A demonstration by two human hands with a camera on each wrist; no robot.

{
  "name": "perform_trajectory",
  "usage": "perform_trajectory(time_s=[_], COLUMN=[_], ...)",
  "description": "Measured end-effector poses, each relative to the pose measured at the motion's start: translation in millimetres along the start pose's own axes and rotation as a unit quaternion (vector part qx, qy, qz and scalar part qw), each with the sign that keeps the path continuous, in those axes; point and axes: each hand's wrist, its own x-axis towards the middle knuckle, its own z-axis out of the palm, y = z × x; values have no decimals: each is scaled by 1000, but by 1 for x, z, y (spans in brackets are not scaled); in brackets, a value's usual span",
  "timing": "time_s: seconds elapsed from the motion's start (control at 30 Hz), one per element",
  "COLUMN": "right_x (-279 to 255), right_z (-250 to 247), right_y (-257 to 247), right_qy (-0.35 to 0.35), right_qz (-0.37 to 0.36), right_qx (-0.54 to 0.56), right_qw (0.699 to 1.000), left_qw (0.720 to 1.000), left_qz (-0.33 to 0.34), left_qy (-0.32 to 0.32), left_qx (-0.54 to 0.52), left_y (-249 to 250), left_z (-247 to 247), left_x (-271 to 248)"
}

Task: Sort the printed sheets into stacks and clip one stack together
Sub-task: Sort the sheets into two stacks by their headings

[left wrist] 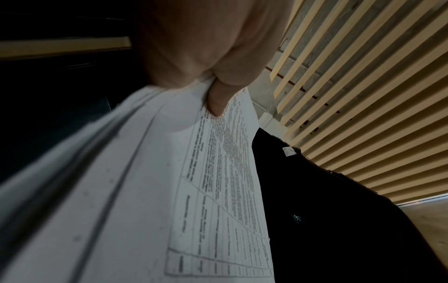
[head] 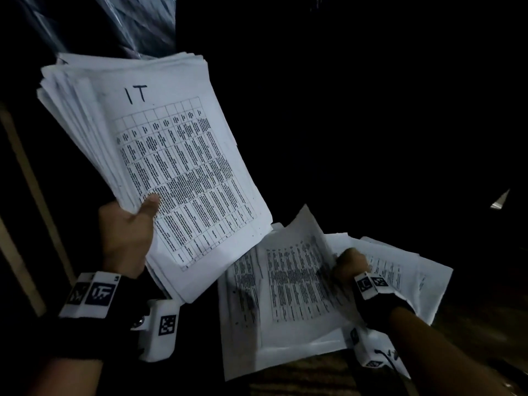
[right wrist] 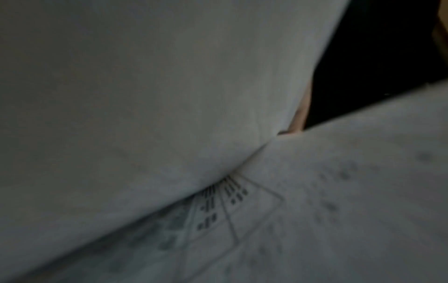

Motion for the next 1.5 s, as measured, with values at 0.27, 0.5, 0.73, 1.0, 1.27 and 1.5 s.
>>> perform_trajectory(time_s=[0.27,0.5,0.73,1.0,1.27,1.5], right_x=[5,16,10,4,4,-45], right_z=[-102,-107,-15,13,-40,-89], right_y=[17,35,8,-16,-22,-54], right_qy=[114,12,-67,-27,14,14], right_qz=[17,252,-11,-37,-50,-149], right_qx=[183,319,25,26,84,239], right_qw=[976,914,997,999,995,959], left_qw=[1000,998,997,994,918,839], left_qz=[-11,-38,-58,-96,-296,-363], left_qy=[15,30,47,10,-163,-292], left_qx=[-20,-44,-30,-42,-205,-282], left_y=[-34,-25,-22,-23,-43,-53], left_z=[1,2,-11,-15,-6,25], left_x=[8,3,8,3,-7,-44])
